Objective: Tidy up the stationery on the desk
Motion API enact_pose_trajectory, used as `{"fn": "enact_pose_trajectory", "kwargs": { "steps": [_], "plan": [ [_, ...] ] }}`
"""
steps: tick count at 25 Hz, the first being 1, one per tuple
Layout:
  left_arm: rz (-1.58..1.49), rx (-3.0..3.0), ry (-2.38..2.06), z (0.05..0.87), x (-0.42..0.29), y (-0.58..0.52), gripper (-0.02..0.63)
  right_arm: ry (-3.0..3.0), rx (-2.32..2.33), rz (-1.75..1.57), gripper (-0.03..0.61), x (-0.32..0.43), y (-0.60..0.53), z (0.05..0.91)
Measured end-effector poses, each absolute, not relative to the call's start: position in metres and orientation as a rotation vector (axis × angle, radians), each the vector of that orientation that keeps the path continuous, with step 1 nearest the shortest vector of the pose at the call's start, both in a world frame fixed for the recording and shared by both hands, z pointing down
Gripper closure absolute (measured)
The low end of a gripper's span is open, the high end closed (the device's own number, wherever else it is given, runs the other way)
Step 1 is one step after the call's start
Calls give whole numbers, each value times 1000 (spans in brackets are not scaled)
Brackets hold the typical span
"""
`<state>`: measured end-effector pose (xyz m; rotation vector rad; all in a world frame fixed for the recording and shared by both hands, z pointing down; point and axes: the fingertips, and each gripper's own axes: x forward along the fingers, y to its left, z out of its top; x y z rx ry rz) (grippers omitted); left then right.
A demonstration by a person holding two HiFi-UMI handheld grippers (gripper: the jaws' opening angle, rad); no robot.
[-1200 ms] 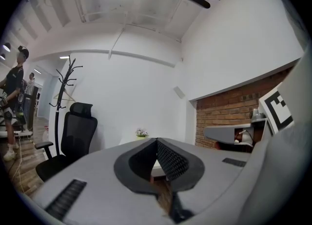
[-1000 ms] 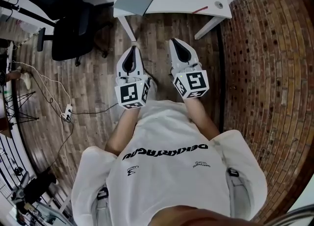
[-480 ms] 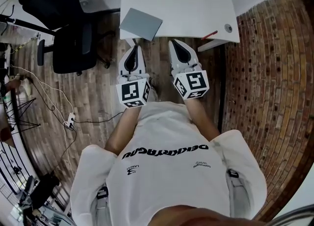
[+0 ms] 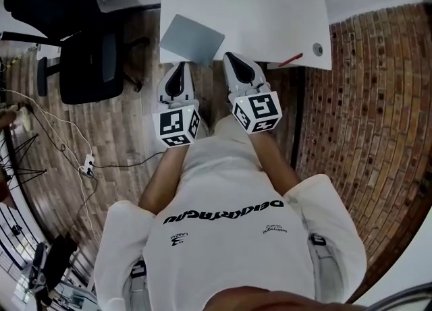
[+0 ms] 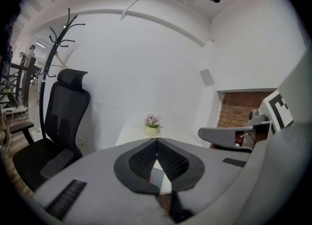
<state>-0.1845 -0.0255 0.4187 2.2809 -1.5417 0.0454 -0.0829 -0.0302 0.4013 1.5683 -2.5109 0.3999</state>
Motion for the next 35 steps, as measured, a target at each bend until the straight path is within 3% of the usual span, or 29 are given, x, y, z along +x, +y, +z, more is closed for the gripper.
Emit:
{"fn": "enact_pose_trajectory", "kwargs": {
  "steps": [10, 26, 35],
  "plan": [
    [171, 2010, -1557, 502, -171, -82, 607, -2483, 1347, 503, 572, -61, -112, 473],
    [185, 1544, -1695, 586, -175, -122, 460, -2407, 929, 563, 460, -66, -188, 566],
    [94, 1284, -1662, 643, -186, -123, 456, -2317, 723, 602, 438, -89, -206, 624]
  ]
}}
